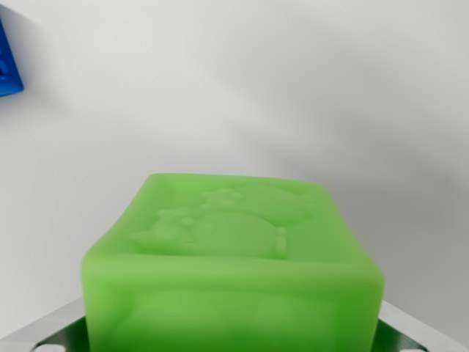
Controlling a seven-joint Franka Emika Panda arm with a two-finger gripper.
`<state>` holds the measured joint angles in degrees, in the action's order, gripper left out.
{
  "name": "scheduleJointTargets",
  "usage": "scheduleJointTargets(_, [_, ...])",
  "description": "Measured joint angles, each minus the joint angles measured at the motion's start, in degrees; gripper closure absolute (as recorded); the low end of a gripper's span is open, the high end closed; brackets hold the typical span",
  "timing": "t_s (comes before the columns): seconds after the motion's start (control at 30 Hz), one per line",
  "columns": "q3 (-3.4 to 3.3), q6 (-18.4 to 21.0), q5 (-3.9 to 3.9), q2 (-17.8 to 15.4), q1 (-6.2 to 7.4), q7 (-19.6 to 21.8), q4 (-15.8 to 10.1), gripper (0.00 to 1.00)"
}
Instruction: Stack cube
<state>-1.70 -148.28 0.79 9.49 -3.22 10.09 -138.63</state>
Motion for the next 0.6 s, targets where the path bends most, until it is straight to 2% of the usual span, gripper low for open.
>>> scheduleJointTargets(0.6, [0.75, 0.99, -0.29, -2.16, 3.15, 2.94, -1.15, 1.00])
